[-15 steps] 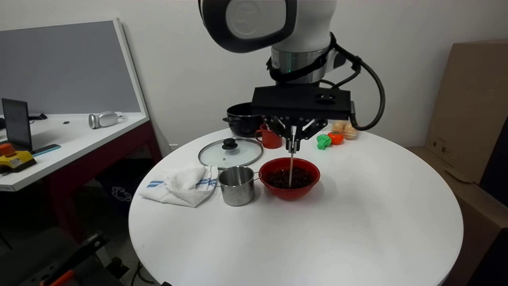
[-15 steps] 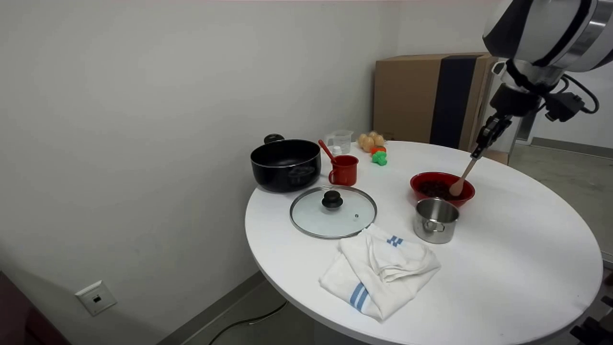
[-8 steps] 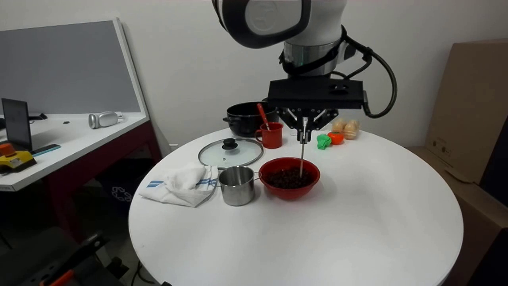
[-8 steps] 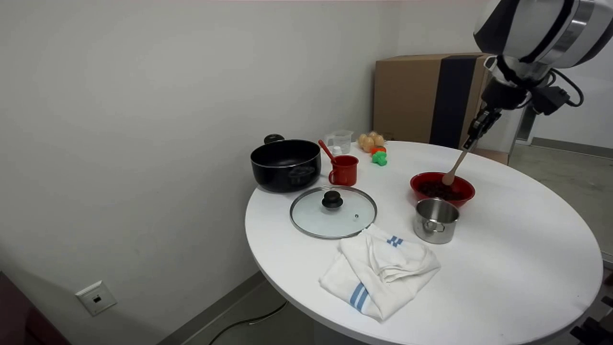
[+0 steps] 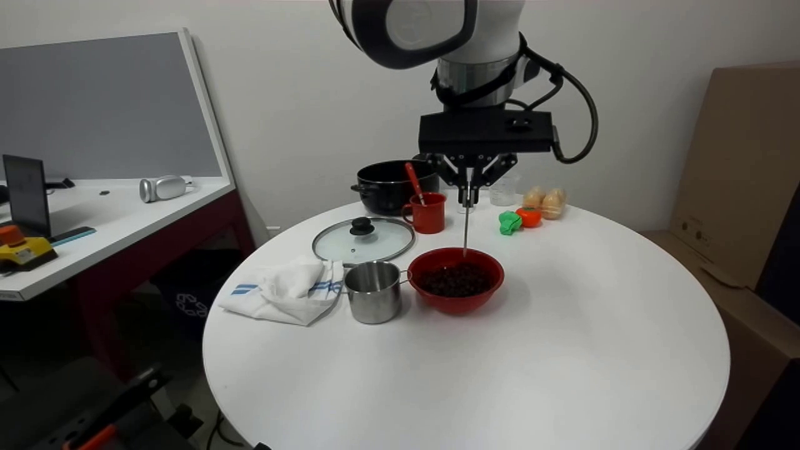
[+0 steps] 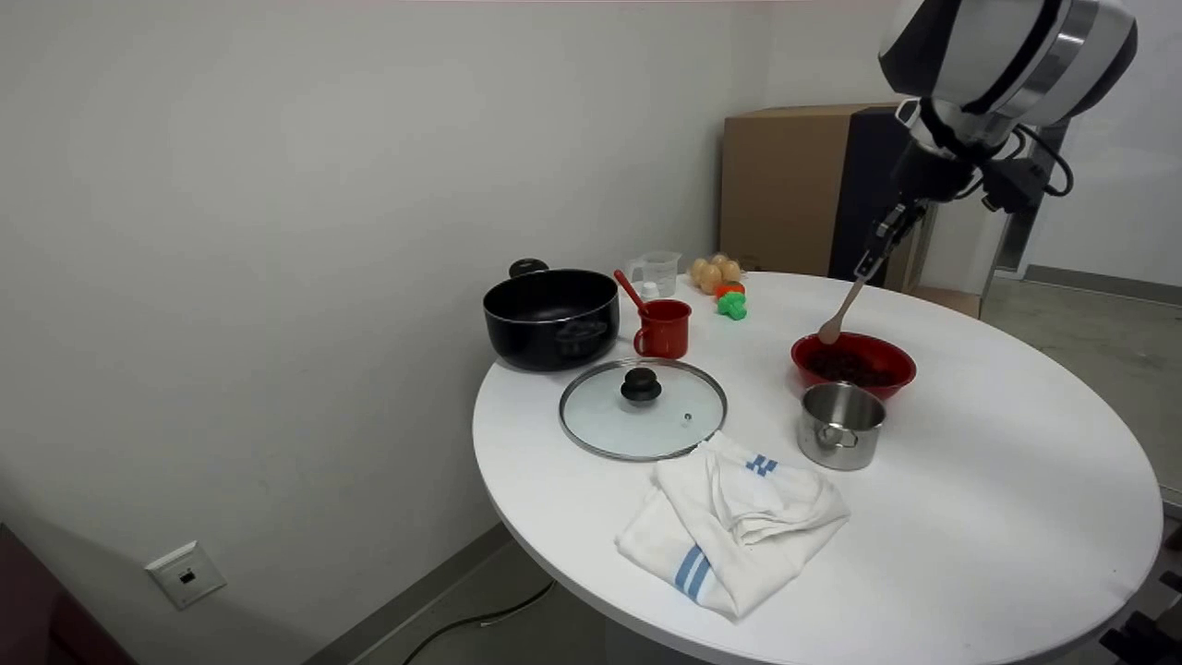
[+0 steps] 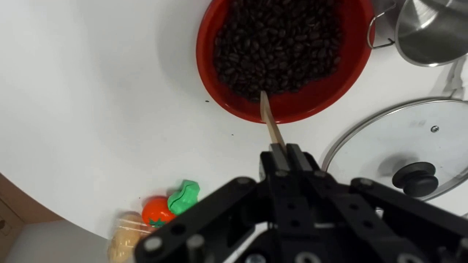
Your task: Pick up the spoon from the silver pot and stir the contents in the orange bowl.
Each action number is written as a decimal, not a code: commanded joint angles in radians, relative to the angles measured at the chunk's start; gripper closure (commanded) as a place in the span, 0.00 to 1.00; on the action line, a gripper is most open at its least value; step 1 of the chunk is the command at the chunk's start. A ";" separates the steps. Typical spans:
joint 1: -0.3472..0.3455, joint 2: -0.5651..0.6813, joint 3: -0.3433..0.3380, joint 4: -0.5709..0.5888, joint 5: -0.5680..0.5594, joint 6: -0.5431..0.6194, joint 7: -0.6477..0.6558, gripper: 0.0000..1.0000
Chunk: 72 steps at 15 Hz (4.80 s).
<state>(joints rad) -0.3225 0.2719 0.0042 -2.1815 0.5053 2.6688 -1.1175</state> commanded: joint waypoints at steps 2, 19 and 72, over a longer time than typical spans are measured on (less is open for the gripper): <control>0.005 -0.007 0.030 -0.040 0.012 0.012 -0.042 0.99; 0.048 -0.159 0.013 -0.265 0.020 0.007 -0.137 0.99; 0.123 -0.142 0.005 -0.329 0.022 0.149 -0.030 0.99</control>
<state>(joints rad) -0.2045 0.1061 0.0078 -2.5075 0.5239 2.7770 -1.1649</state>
